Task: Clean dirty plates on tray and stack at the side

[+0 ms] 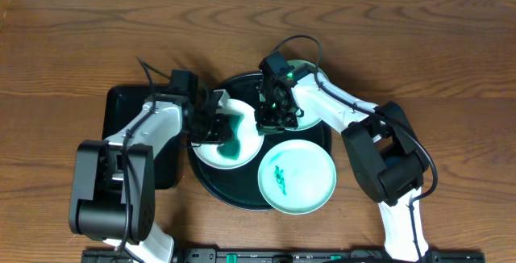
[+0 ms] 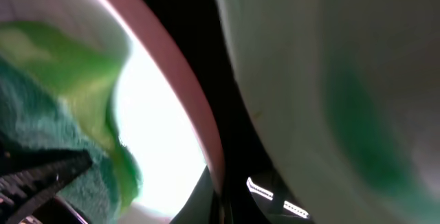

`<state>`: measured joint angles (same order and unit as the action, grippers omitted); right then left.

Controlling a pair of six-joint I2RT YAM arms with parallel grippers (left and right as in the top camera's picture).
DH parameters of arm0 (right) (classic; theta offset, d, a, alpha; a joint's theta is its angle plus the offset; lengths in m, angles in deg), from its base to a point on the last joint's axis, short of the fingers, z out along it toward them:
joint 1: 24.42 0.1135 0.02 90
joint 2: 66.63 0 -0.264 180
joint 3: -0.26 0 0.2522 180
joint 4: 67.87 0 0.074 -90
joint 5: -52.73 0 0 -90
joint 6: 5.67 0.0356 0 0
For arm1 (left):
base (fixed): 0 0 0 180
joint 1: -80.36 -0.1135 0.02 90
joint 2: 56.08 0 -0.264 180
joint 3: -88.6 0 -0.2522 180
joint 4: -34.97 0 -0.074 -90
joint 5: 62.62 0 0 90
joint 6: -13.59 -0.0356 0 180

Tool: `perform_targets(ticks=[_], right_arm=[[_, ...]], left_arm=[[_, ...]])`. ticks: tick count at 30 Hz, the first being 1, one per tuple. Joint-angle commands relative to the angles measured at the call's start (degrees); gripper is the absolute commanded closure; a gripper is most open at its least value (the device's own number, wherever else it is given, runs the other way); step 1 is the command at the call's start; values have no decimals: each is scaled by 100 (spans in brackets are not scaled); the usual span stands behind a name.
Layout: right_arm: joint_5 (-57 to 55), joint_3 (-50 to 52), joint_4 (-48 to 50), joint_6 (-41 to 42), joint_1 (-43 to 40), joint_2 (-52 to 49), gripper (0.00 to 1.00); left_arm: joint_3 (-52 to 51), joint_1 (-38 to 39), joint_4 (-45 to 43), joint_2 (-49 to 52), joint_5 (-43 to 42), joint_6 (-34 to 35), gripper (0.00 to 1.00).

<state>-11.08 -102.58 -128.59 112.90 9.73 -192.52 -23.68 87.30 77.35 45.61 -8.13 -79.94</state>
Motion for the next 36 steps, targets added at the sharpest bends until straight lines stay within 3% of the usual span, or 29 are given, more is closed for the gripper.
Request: perform_targets(ticks=[1,3,8,15,17,30,36], right_arm=[[-216,157,-13,52,0,-83,99],[-219,157,-13,52,0,-83,99],[-238,157,-13,52,0,-83,99],[-350,157,-11,55,2,-83,99],[-350,155,-7,55,2,-83,99],[-345,155,2,52,2,-81,99],[-424,72,-7,-210,61,37,99]], left_arm=[[-4,243,-492,116,1104,566,93],[-2,245,-660,116,1821,1043,93],[212,149,-461,28,2514,1510,93],[981,151,920,-289,3724,2028,93],[1167,151,1482,-356,3748,2186,93],[1956,144,3069,-1121,3401,2179,93],[2225,-122,3307,-1622,3407,2116,93]])
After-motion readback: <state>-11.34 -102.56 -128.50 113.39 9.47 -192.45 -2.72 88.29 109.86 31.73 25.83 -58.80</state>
